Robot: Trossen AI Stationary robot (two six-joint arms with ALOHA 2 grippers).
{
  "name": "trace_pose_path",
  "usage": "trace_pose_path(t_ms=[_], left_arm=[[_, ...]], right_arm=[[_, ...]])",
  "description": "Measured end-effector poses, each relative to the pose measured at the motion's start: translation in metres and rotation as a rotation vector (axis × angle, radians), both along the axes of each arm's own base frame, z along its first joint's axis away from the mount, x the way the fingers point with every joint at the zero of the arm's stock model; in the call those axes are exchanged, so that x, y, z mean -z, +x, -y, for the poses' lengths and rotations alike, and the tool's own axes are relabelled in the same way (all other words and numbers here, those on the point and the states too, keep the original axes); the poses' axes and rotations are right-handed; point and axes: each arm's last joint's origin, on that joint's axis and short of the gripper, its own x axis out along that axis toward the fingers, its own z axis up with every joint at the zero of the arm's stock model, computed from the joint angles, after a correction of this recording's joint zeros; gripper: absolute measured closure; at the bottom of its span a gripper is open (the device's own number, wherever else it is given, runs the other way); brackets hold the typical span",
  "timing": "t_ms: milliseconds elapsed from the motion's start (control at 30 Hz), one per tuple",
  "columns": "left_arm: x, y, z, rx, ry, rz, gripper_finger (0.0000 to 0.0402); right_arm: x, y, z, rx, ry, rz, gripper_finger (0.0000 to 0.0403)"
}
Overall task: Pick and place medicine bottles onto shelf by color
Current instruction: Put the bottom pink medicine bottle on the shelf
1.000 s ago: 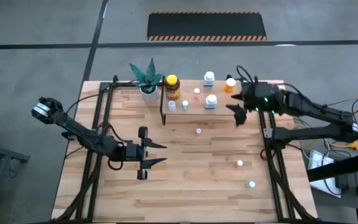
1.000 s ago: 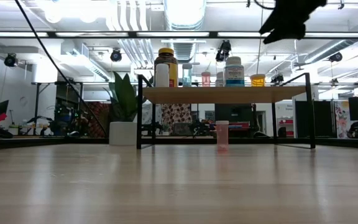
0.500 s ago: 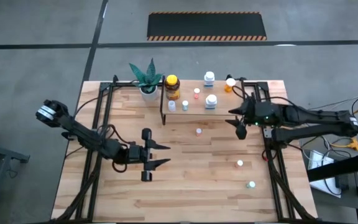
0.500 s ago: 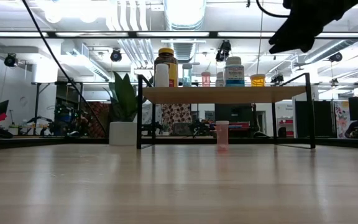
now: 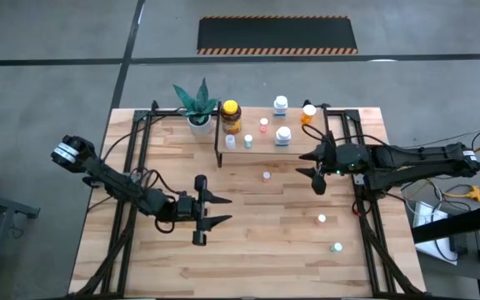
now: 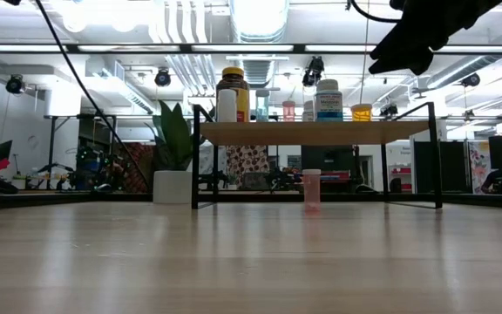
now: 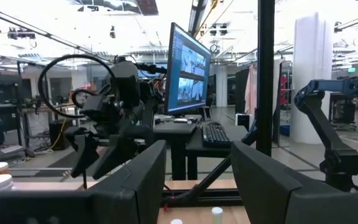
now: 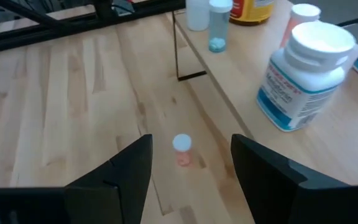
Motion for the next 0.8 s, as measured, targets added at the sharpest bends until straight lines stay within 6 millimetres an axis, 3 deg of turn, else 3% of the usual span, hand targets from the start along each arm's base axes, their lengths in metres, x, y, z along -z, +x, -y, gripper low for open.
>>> trace_pose_path(t_ms=[333,533,800], left_arm=[[0.003,0.001,0.001,-0.002,0.005,-0.011,0.0237],[0.004,0.001,0.001,-0.002,0.008,-0.016,0.0237],[0.012,0.002,0.001,-0.002,0.045,-0.082,0.0237]], right_arm=[[0.007,0.008,-0.017,-0.119,0.065,-0.041,0.0195],[0.018,0.013,-0.045,-0.318,0.173,-0.121,0.0195],[0.038,0.016,-0.088,-0.495,0.147,-0.243,0.0195]])
